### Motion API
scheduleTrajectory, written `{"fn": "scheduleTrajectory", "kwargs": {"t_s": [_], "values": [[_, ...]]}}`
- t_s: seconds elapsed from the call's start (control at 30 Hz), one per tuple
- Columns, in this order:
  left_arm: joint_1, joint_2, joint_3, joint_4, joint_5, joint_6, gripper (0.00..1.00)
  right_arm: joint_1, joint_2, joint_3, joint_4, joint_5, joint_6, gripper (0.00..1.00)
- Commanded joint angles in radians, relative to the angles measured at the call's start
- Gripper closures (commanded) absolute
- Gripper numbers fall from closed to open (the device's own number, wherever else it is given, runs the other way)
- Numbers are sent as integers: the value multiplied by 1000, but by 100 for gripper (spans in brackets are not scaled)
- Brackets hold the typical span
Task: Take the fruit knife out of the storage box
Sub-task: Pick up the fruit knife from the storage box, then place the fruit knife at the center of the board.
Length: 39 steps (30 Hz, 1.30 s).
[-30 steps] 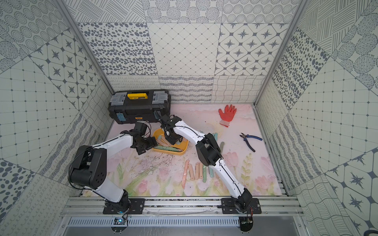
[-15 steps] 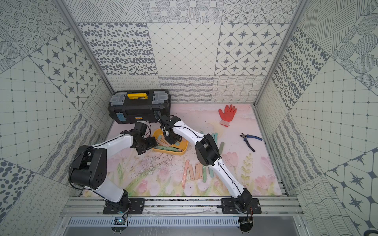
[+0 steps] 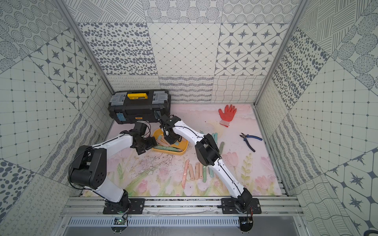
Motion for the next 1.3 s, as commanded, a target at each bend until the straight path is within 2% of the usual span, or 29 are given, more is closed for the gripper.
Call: {"fn": "scheduleTrajectory", "kwargs": {"t_s": [0.0,0.27,0.33,0.6,0.9,1.27], "values": [[2,2,3,2,4,21,11,5,-75,3,29,-16,12,84],[2,2,3,3,5,21,11,6,-105,35,6,-15,45,83],[3,-1,3,3,5,21,11,5,-118,38,6,-15,64,78],[2,-2,-1,3,7,18,11,10,-219,-6,-13,-1,174,82],[2,-25,-11,4,13,18,11,53,-505,-346,94,17,371,83],[2,-37,-8,2,14,20,11,196,-802,-797,198,14,601,85]]}}
